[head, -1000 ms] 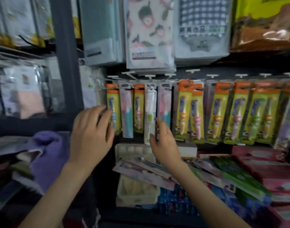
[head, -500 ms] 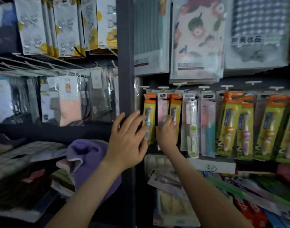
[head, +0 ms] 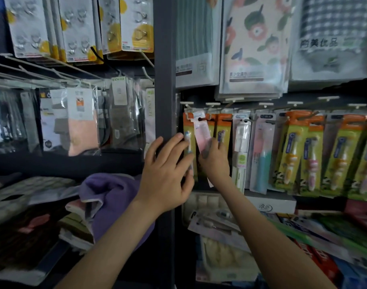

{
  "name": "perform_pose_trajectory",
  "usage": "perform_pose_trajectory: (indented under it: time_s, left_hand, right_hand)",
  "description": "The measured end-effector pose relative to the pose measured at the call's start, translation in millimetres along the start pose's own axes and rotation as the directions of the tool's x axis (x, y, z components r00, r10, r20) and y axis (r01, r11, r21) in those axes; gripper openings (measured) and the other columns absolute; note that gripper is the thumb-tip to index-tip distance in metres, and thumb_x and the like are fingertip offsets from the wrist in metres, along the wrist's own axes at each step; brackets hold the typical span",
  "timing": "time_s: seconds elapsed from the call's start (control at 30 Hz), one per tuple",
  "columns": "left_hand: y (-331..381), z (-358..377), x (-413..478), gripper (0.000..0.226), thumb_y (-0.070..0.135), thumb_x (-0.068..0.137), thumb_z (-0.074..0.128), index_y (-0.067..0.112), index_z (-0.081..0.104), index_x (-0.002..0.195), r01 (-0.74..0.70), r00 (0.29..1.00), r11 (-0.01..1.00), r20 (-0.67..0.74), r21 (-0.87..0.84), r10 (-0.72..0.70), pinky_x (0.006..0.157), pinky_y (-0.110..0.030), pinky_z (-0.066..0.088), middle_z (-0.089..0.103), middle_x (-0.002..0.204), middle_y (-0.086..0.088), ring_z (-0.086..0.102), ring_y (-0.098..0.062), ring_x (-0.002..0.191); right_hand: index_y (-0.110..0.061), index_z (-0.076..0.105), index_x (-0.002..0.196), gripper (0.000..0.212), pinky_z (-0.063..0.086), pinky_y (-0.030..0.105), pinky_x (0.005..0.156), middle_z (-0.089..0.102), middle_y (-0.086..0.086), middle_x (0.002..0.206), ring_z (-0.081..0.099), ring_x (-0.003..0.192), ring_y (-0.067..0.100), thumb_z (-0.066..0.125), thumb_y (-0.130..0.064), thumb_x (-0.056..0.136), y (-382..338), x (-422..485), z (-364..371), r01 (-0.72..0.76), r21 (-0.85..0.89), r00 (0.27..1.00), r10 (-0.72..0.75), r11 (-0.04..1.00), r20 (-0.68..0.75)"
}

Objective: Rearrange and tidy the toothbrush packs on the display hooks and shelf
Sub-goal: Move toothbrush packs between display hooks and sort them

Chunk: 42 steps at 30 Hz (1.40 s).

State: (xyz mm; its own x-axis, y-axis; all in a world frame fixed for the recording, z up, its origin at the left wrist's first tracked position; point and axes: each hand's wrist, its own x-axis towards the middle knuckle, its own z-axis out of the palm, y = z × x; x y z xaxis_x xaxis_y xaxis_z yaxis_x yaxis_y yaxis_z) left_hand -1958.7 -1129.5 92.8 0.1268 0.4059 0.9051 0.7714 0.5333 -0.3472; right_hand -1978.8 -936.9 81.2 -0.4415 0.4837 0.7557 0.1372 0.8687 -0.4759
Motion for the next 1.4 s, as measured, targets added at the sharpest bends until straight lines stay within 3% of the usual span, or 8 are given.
perform_pose_trajectory:
  time_s: [0.23,0.37,0.5,0.63,0.83,1.17,1.27,1.4]
  left_hand:
    - [5,1,0,0.027,0.020,0.081,0.054,0.009,0.069,0.100,0.027,0.999,0.999,-0.018,0.046,-0.026,0.110,-0.047,0.022,0.062,0.118,-0.012,0.040,-0.025,0.128]
    - [9,2,-1,0.026,0.015,0.081,0.053,0.006,0.068,0.101,0.045,0.999,0.995,-0.015,0.087,-0.044,0.110,-0.049,0.024,0.061,0.118,-0.014,0.040,-0.026,0.129]
    - [34,2,-10,0.029,0.015,0.082,0.050,0.006,0.064,0.106,0.140,0.990,0.988,0.008,0.066,-0.141,0.111,-0.052,0.015,0.058,0.125,-0.016,0.034,-0.030,0.132]
    - [72,12,-30,0.032,0.013,0.077,0.060,0.008,0.063,0.109,0.170,0.979,0.985,0.112,0.012,-0.171,0.111,-0.051,0.006,0.056,0.128,-0.017,0.033,-0.030,0.134]
    - [119,33,-52,0.047,0.015,0.067,0.075,0.006,0.065,0.113,0.213,0.926,0.973,0.336,-0.087,-0.173,0.107,-0.055,0.015,0.058,0.125,-0.019,0.044,-0.033,0.128]
    - [210,90,-47,0.050,0.027,0.067,0.080,0.018,0.066,0.114,0.234,0.762,0.964,0.639,-0.127,-0.100,0.093,-0.053,0.044,0.062,0.117,-0.014,0.059,-0.031,0.111]
    - [237,109,-39,0.042,0.030,0.086,0.062,0.018,0.057,0.126,0.278,0.754,0.940,0.651,-0.198,-0.086,0.099,-0.048,0.040,0.056,0.126,-0.011,0.053,-0.031,0.115]
    - [256,117,-13,0.035,0.019,0.084,0.066,0.013,0.062,0.118,0.388,0.839,0.876,0.503,-0.285,-0.208,0.077,-0.038,0.051,0.062,0.108,-0.009,0.061,-0.027,0.095]
  right_hand:
    - [-0.001,0.042,0.124,0.048,0.047,0.042,0.082,0.042,0.018,0.119,0.049,0.103,0.037,0.062,-0.009,0.081,1,-24,-45,-0.037,0.041,0.997,0.035,0.998,0.069]
    - [-0.006,0.040,0.129,0.053,0.050,0.044,0.082,0.044,0.016,0.121,0.051,0.102,0.035,0.063,-0.006,0.080,5,-36,-67,0.053,0.046,0.996,-0.056,0.997,0.066]
    - [-0.008,0.039,0.131,0.052,0.048,0.039,0.078,0.047,0.013,0.120,0.052,0.100,0.031,0.062,-0.012,0.084,15,-51,-89,0.080,-0.011,0.991,-0.078,0.997,0.104]
    - [-0.007,0.039,0.134,0.055,0.044,0.041,0.089,0.044,0.014,0.122,0.047,0.108,0.032,0.061,-0.014,0.084,54,-78,-114,0.024,-0.124,0.975,0.005,0.992,0.222]
    - [-0.015,0.027,0.146,0.066,0.041,0.040,0.098,0.041,0.012,0.139,0.042,0.126,0.030,0.059,-0.018,0.088,136,-114,-162,0.009,-0.391,0.791,0.232,0.920,0.565]
    - [-0.023,0.032,0.142,0.050,0.044,0.043,0.098,0.041,0.012,0.142,0.047,0.124,0.031,0.046,-0.016,0.094,254,-106,-181,0.136,-0.536,0.650,0.333,0.833,0.683]
    - [-0.019,0.038,0.141,0.045,0.040,0.043,0.101,0.037,0.008,0.144,0.039,0.130,0.030,0.048,-0.025,0.097,269,-105,-181,0.109,-0.486,0.693,0.284,0.867,0.663]
    - [-0.004,0.059,0.114,0.027,0.047,0.038,0.082,0.057,0.013,0.108,0.053,0.104,0.031,0.054,-0.023,0.094,253,-102,-190,0.193,-0.307,0.948,-0.097,0.932,0.303]
